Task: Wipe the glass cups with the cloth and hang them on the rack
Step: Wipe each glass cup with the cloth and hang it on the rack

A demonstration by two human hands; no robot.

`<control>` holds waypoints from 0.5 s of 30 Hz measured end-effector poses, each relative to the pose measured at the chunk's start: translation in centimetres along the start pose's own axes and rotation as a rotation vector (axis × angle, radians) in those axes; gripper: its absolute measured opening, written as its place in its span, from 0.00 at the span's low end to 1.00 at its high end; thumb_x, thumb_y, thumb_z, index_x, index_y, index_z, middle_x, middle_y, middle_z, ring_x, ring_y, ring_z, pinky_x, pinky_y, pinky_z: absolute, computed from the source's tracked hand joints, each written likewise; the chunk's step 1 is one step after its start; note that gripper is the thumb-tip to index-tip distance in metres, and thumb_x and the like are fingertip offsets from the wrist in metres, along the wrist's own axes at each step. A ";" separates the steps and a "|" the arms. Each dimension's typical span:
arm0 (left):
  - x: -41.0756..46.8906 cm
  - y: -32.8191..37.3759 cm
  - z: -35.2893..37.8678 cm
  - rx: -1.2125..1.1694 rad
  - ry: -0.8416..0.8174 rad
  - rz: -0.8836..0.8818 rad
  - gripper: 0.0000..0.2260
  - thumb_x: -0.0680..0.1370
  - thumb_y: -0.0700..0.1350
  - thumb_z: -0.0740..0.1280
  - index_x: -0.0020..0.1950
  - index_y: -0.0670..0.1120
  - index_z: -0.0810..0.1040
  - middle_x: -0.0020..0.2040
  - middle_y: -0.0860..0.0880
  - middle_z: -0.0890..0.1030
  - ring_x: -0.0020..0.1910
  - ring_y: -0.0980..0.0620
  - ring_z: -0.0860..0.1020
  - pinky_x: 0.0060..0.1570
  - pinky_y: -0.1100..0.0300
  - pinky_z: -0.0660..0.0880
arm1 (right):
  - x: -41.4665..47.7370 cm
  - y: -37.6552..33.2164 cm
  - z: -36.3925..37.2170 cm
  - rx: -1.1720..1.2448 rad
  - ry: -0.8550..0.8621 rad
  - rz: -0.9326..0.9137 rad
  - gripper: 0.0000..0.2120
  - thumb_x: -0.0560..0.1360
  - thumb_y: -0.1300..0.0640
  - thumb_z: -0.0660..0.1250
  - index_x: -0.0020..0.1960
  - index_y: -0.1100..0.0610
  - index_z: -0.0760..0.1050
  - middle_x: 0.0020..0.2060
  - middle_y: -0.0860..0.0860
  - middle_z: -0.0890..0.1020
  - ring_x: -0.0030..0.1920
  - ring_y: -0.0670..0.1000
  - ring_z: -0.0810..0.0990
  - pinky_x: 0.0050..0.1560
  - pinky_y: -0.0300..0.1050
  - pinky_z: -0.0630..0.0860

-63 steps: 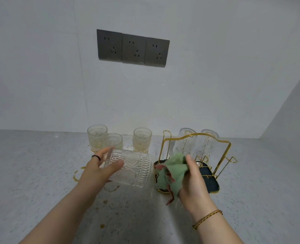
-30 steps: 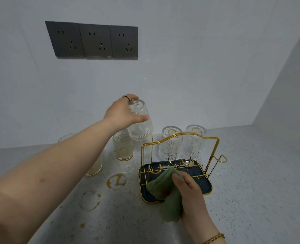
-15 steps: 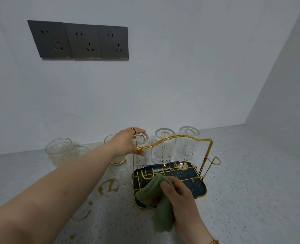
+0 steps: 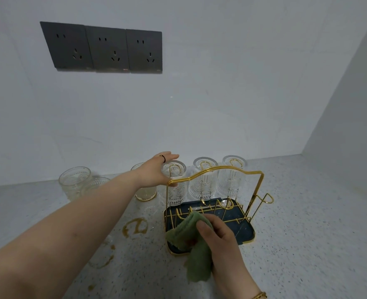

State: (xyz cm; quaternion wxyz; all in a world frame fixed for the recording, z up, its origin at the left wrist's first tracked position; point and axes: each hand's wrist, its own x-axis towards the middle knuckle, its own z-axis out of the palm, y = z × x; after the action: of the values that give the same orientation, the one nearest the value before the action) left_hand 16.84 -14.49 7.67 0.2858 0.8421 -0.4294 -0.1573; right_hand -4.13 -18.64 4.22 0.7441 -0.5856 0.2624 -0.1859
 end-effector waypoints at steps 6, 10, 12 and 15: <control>-3.6 -1.4 -0.7 -0.323 0.332 -0.077 0.20 0.74 0.38 0.68 0.65 0.44 0.72 0.62 0.48 0.74 0.63 0.52 0.71 0.63 0.60 0.65 | -0.8 -0.2 0.8 -0.050 -0.043 -0.051 0.11 0.74 0.66 0.62 0.40 0.53 0.77 0.37 0.50 0.79 0.40 0.46 0.77 0.36 0.34 0.75; -8.2 -4.4 -0.4 -0.464 0.685 -0.216 0.08 0.75 0.34 0.65 0.54 0.38 0.79 0.40 0.55 0.77 0.43 0.54 0.76 0.49 0.67 0.73 | -1.0 -0.1 2.1 -0.056 -0.044 -0.038 0.10 0.74 0.65 0.62 0.40 0.53 0.78 0.38 0.50 0.80 0.42 0.49 0.77 0.42 0.39 0.76; -10.8 -6.4 0.0 -0.483 0.838 -0.329 0.08 0.75 0.34 0.64 0.52 0.37 0.79 0.37 0.56 0.75 0.37 0.59 0.73 0.42 0.76 0.71 | -0.9 0.2 3.1 -0.041 -0.033 -0.026 0.10 0.74 0.64 0.62 0.40 0.53 0.78 0.40 0.52 0.80 0.43 0.51 0.77 0.43 0.43 0.75; -13.8 -8.8 0.9 -0.457 0.887 -0.491 0.09 0.75 0.34 0.63 0.53 0.36 0.79 0.38 0.47 0.77 0.38 0.52 0.72 0.37 0.70 0.69 | -0.8 0.6 4.6 -0.019 -0.015 -0.011 0.09 0.75 0.63 0.61 0.41 0.54 0.78 0.41 0.54 0.79 0.44 0.52 0.77 0.43 0.45 0.75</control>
State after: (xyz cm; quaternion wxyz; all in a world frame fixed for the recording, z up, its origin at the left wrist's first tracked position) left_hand 13.95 0.54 1.86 0.5697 0.8194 -0.0140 0.0613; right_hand -1.96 -14.43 4.55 0.7395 -0.5954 0.2551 -0.1831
